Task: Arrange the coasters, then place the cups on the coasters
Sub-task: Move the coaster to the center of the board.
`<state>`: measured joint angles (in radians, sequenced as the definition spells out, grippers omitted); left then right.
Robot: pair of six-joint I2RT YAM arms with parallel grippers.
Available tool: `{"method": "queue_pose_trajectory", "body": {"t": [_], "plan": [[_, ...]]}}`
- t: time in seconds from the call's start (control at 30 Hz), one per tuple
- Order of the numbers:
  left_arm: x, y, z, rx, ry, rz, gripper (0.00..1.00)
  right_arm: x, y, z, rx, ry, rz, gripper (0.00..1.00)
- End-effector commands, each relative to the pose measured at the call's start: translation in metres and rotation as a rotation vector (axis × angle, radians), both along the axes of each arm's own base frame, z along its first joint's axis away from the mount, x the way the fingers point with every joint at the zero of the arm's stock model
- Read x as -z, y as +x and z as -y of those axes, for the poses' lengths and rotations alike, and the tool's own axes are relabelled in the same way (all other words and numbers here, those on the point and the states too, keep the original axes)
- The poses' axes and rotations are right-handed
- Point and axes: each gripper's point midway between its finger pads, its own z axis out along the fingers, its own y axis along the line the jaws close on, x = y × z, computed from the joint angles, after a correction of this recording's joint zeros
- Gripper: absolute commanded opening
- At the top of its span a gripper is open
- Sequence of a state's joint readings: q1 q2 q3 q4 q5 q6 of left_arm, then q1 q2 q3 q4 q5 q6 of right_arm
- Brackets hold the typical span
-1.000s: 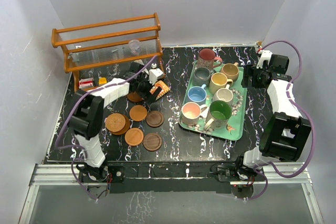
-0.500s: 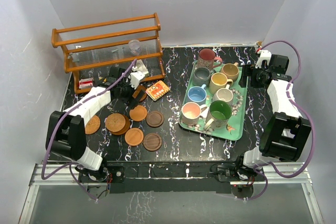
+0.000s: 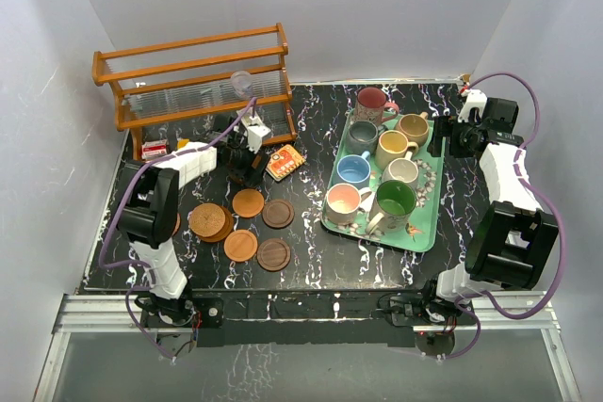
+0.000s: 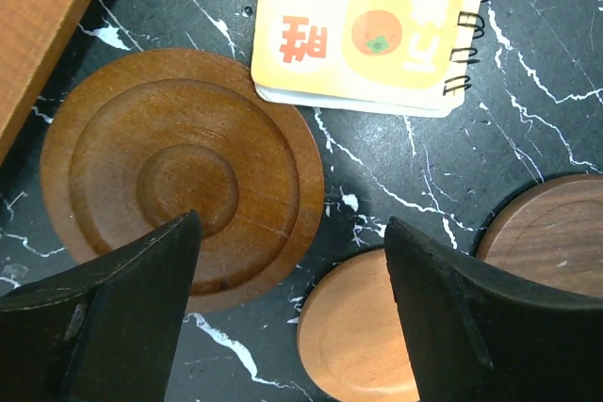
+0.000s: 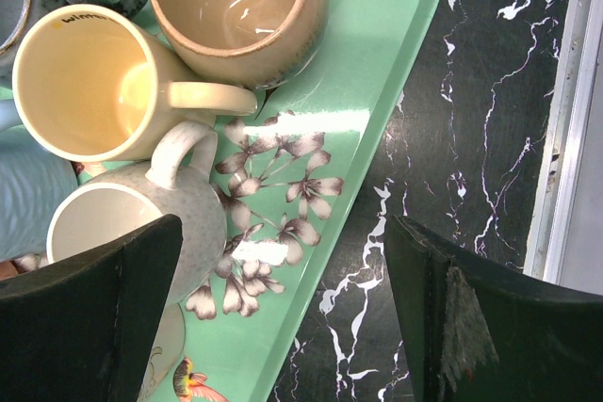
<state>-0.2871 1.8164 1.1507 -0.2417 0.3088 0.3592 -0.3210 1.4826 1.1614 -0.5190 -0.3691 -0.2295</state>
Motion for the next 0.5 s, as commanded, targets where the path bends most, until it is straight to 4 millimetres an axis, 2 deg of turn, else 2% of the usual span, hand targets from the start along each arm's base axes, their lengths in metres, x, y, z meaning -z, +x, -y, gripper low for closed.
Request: {"method": "queue_pose_trajectory", "body": {"t": [0.0,0.13,0.2,0.37,0.47], "plan": [[-0.015,0.01,0.016,0.027,-0.068,0.024,0.74,-0.007,0.004,-0.001,-0.004,0.001,0.036,0.88],[0.003,-0.014,0.001,0.041,0.002,-0.047,0.72,-0.006,0.005,-0.001,-0.006,0.002,0.035,0.88],[0.01,-0.029,-0.012,0.044,0.049,-0.081,0.67,-0.007,0.005,-0.001,-0.006,0.003,0.037,0.89],[0.012,-0.069,-0.054,-0.003,0.086,-0.191,0.6,-0.007,0.005,-0.001,-0.007,0.004,0.037,0.89],[0.01,-0.089,-0.084,-0.038,0.129,-0.225,0.59,-0.006,0.004,-0.002,-0.01,0.01,0.036,0.89]]}}
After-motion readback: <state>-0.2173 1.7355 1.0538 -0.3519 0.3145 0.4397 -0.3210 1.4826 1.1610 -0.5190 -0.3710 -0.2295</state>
